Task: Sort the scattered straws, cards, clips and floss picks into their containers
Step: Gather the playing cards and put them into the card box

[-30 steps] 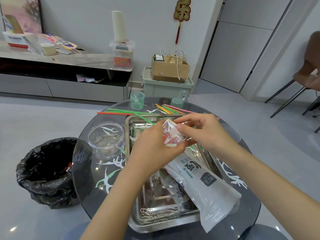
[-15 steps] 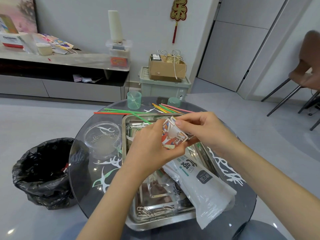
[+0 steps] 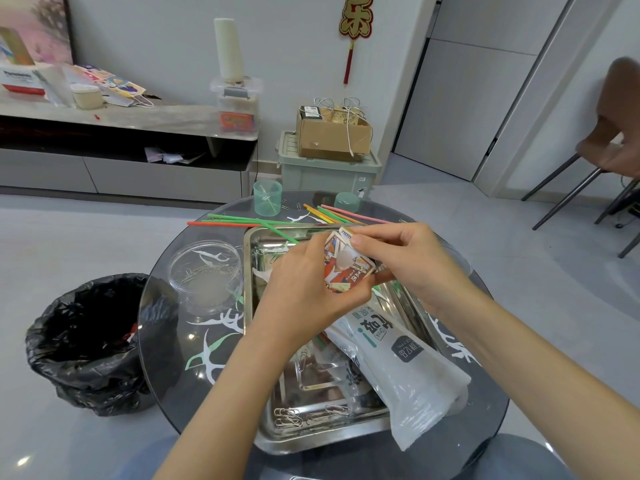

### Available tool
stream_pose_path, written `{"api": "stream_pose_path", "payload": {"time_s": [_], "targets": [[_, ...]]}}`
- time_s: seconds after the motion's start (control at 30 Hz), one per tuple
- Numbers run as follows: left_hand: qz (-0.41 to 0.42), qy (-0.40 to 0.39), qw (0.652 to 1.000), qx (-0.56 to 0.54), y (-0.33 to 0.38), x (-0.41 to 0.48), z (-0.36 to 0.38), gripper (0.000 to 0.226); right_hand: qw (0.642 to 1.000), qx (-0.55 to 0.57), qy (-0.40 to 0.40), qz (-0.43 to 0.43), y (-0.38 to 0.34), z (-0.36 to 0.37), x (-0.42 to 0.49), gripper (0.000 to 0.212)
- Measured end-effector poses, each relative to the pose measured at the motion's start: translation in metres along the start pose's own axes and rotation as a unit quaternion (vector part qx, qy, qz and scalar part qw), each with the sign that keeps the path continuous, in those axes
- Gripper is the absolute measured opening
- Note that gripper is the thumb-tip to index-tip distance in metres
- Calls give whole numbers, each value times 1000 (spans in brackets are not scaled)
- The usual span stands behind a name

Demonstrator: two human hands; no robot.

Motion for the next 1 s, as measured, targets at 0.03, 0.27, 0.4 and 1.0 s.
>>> {"api": "stream_pose_path", "payload": {"time_s": [0.03,0.27,0.4,1.0], "targets": [[-1,-1,1000,-11,0,0,0,47,1000,9,-5,4,-1,0,0,19],[4,-5,1000,-1,1,0,1,45,1000,-9,2,8,0,-7,-4,13],[5,-16,1000,11,-2,1,2,47,1000,-4,25,6,0,-13,1,15],[3,-34,999,32,-7,2,4,42,998,-37,42,-32,8,-13,1,7]]}}
Point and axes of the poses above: each hand's wrist, its own x-axis towards the middle knuckle, its own z-axis out of the palm, y = z × x, the point moved 5 cm from there along x, towards the middle knuckle, and after that the axes turned 7 degrees about -z, right-handed, at the moved point
